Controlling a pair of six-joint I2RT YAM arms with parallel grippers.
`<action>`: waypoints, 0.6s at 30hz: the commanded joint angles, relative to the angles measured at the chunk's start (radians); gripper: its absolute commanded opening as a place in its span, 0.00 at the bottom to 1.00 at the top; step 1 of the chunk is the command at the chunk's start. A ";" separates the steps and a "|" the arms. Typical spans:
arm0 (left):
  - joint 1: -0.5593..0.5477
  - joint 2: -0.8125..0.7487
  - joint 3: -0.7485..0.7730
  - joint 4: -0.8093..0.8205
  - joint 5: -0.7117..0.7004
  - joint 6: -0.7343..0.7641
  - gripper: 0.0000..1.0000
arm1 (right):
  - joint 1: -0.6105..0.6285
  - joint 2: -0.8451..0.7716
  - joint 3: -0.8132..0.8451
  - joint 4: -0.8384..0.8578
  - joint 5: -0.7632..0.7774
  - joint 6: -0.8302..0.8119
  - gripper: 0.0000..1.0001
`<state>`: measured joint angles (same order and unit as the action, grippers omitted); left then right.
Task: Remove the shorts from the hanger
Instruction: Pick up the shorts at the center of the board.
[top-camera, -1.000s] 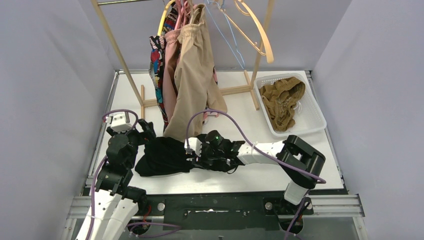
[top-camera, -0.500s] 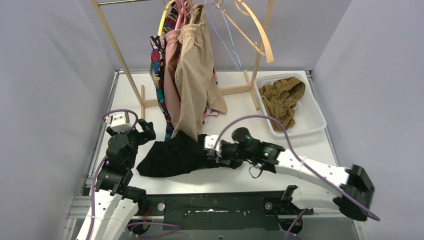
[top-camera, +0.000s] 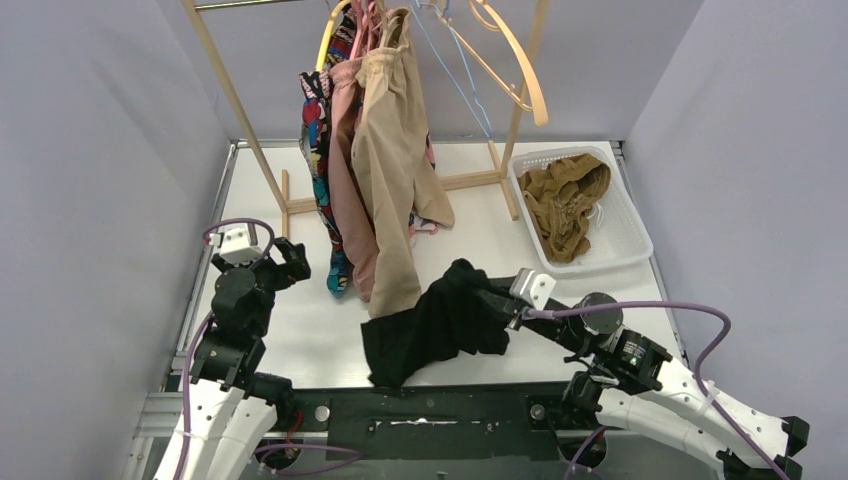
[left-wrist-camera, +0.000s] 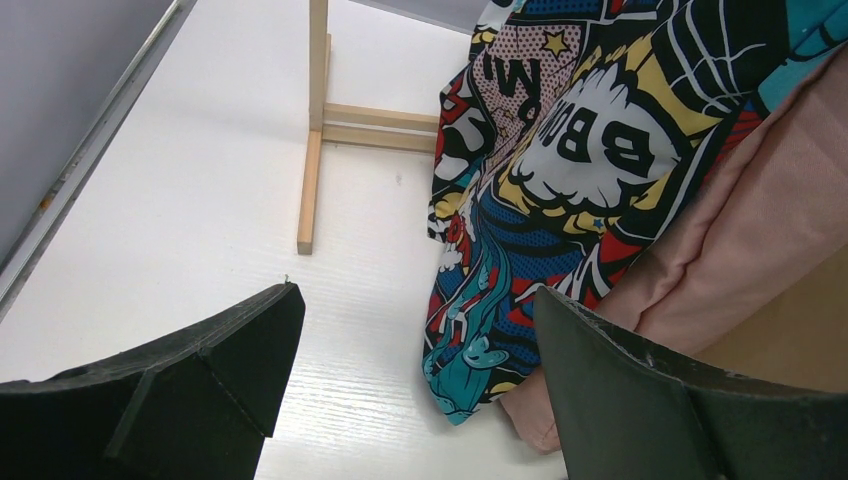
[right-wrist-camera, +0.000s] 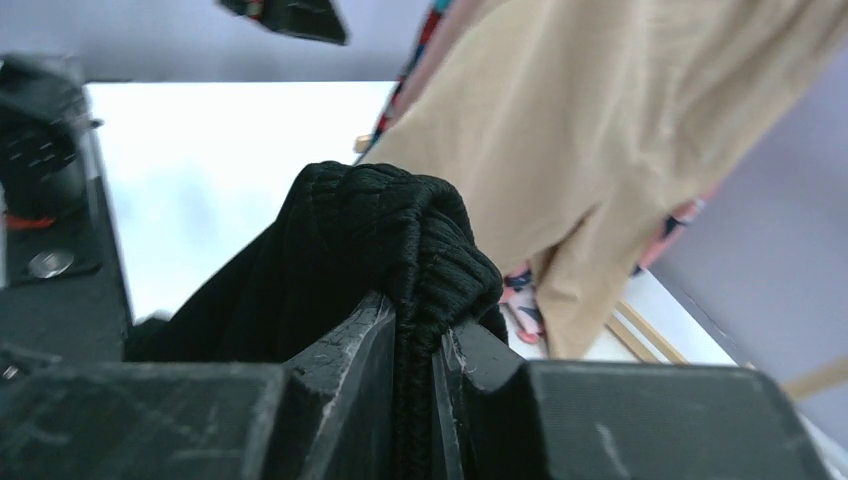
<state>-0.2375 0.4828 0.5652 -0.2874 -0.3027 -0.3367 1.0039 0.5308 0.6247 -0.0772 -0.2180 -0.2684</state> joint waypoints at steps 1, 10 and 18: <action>0.008 -0.001 0.007 0.063 0.015 -0.004 0.86 | 0.005 0.006 0.079 0.080 0.309 0.118 0.02; 0.009 -0.003 0.007 0.063 0.016 -0.005 0.86 | -0.027 0.294 0.229 -0.164 0.793 0.324 0.07; 0.010 -0.007 0.005 0.066 0.020 -0.007 0.86 | -0.126 0.466 0.106 -0.182 0.415 0.685 0.15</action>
<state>-0.2337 0.4816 0.5652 -0.2871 -0.2985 -0.3370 0.8799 0.9527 0.8051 -0.3134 0.4076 0.2104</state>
